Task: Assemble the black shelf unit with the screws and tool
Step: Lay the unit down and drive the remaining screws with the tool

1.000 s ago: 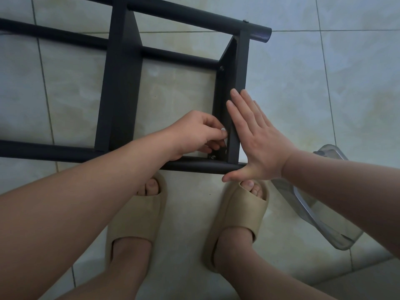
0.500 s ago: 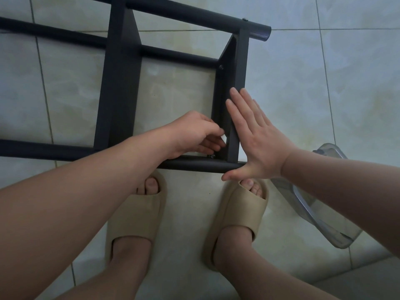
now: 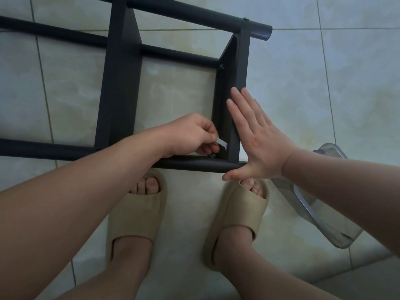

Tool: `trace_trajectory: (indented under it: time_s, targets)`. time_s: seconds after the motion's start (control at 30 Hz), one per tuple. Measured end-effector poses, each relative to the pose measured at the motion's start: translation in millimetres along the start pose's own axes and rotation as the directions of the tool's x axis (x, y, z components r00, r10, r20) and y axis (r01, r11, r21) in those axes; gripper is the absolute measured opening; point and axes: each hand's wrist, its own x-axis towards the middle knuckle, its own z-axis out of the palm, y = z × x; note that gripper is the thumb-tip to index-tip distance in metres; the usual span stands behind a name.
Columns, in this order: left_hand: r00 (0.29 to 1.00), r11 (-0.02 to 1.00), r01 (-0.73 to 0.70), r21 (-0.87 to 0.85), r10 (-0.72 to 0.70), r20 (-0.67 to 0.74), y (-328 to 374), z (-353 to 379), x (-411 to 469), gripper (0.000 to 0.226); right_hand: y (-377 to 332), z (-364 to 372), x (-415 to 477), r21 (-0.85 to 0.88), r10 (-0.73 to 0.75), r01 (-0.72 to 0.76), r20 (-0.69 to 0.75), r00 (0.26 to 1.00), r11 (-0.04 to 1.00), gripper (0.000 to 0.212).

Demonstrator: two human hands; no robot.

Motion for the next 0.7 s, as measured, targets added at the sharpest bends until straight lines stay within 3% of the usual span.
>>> trace_trajectory:
  time_s: [0.7]
  targets:
    - [0.995,0.967,-0.048,0.251,0.025,0.093,-10.9,-8.9,0.5,0.021,0.6,2.5,0.5,-0.005,0.0,0.0,-0.007,1.0,1.0,0.139]
